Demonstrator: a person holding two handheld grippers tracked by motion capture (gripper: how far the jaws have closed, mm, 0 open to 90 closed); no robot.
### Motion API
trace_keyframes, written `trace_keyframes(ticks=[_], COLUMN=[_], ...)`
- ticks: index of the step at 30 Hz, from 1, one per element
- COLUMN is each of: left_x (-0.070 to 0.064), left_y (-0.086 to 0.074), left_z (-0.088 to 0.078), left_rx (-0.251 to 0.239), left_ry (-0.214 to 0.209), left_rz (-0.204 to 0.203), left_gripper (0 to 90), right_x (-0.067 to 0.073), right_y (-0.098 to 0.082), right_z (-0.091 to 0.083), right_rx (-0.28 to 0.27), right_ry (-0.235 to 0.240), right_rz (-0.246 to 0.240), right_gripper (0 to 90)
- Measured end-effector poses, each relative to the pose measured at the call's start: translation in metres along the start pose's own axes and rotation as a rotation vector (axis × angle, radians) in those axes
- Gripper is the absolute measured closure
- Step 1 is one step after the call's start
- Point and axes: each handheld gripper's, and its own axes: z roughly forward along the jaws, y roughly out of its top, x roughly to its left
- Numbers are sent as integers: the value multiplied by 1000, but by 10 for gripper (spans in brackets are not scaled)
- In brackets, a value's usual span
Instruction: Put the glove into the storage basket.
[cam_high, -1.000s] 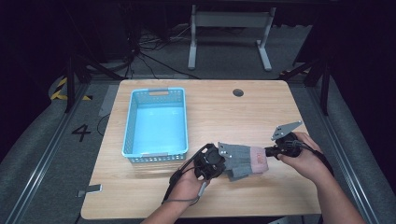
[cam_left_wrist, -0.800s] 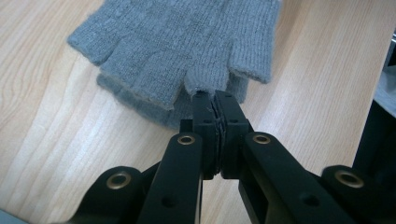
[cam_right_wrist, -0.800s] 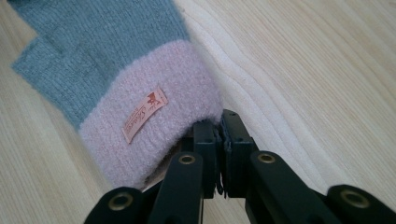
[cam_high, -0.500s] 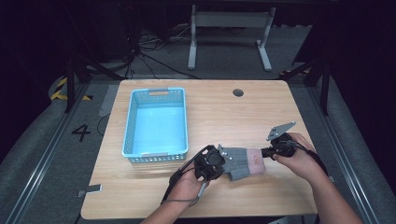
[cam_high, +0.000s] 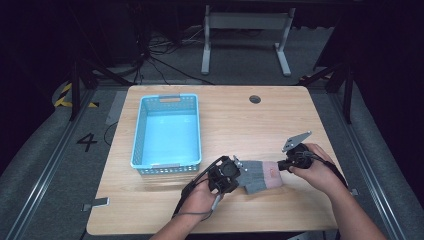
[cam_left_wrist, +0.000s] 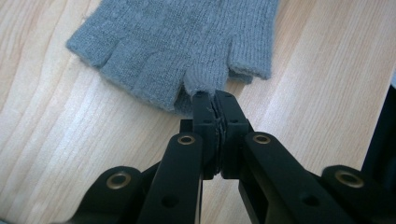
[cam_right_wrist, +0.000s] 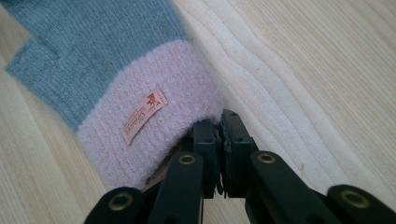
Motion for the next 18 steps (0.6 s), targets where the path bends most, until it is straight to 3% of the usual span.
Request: trace_keyframes(ticks=[13, 18], left_x=[5, 8], left_y=[-2, -4], left_z=[9, 8], left_rx=[20, 21], left_ry=[2, -16], left_rz=[-11, -24], left_gripper=[870, 781], right_x=[-2, -4], right_y=[-3, -5], right_z=[7, 7], right_rx=[18, 22], right_ry=[-4, -48], right_rz=[5, -1], right_gripper=[861, 799])
